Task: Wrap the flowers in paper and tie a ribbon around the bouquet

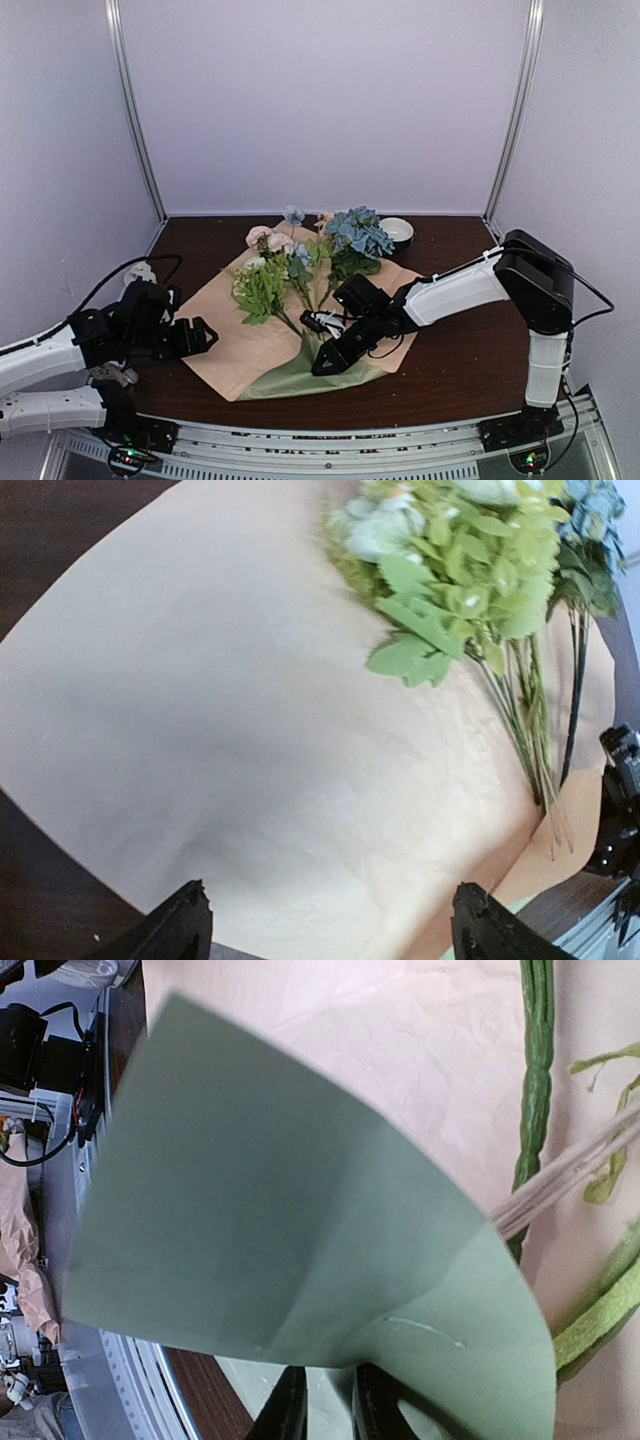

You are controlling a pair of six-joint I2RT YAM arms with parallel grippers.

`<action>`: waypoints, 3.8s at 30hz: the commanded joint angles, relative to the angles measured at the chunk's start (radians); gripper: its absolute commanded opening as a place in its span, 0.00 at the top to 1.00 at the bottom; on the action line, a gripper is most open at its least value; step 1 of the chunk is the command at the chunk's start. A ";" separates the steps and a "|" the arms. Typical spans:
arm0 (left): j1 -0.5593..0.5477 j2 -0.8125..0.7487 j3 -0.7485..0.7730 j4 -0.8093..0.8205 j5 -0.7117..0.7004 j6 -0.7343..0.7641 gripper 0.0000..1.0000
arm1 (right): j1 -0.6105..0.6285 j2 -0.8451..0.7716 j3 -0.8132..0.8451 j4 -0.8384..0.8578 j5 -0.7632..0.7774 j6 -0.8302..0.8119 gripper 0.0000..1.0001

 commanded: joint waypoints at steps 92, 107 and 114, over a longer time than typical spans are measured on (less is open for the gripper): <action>0.002 1.130 0.918 0.274 0.307 0.396 1.00 | -0.072 -0.272 -0.160 0.187 0.126 0.227 0.76; 0.003 1.142 0.937 0.260 0.299 0.407 1.00 | -0.021 -0.361 -0.053 -0.037 0.259 0.073 0.33; 0.003 1.137 0.937 0.252 0.294 0.415 1.00 | 0.004 -0.269 0.012 -0.069 0.244 0.063 0.39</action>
